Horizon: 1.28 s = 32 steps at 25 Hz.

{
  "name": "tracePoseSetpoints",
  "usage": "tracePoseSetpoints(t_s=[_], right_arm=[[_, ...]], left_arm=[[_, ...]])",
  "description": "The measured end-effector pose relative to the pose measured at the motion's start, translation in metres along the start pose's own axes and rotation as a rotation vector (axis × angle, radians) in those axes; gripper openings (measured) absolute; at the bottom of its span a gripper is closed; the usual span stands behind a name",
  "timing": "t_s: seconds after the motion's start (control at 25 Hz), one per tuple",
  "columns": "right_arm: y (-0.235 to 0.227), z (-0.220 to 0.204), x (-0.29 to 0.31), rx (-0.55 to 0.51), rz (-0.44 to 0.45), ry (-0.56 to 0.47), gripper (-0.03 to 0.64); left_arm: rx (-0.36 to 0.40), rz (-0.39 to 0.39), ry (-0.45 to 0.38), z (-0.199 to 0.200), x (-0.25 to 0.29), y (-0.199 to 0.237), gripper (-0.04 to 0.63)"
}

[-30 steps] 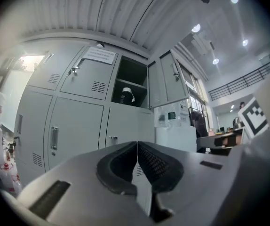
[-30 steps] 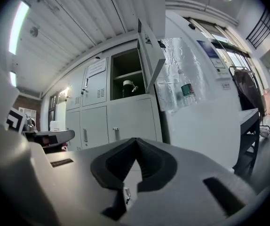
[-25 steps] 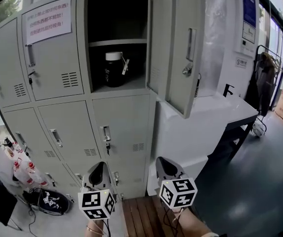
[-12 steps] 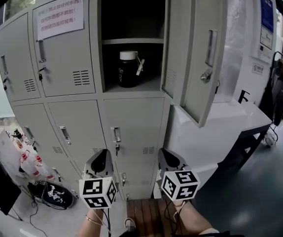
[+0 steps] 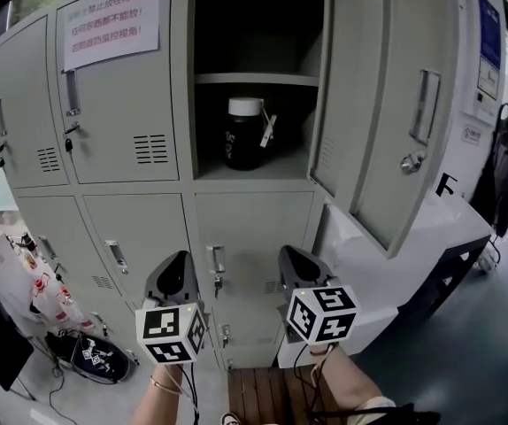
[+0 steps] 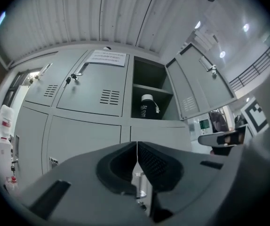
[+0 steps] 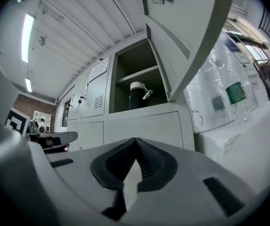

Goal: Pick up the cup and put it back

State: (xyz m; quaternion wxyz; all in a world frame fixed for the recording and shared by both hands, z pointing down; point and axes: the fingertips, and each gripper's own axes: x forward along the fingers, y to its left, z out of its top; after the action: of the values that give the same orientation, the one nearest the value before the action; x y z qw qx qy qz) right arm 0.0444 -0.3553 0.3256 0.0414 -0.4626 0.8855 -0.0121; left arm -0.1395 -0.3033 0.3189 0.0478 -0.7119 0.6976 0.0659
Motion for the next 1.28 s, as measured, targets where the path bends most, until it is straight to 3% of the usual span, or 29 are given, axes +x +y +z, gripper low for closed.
tracePoseSetpoints(t_s=[0.52, 0.92, 1.28], right_arm=[[-0.001, 0.056, 0.068, -0.027, 0.012, -0.095, -0.006], [0.007, 0.086, 0.076, -0.06, 0.061, -0.104, -0.006], [-0.004, 0.11, 0.096, 0.035, 0.073, -0.078, -0.005]], left_arm=[[0.04, -0.023, -0.072, 0.034, 0.06, 0.026, 0.008], [0.027, 0.031, -0.056, 0.031, 0.063, 0.025, 0.008], [0.034, 0.048, -0.04, 0.028, 0.057, 0.021, 0.008]])
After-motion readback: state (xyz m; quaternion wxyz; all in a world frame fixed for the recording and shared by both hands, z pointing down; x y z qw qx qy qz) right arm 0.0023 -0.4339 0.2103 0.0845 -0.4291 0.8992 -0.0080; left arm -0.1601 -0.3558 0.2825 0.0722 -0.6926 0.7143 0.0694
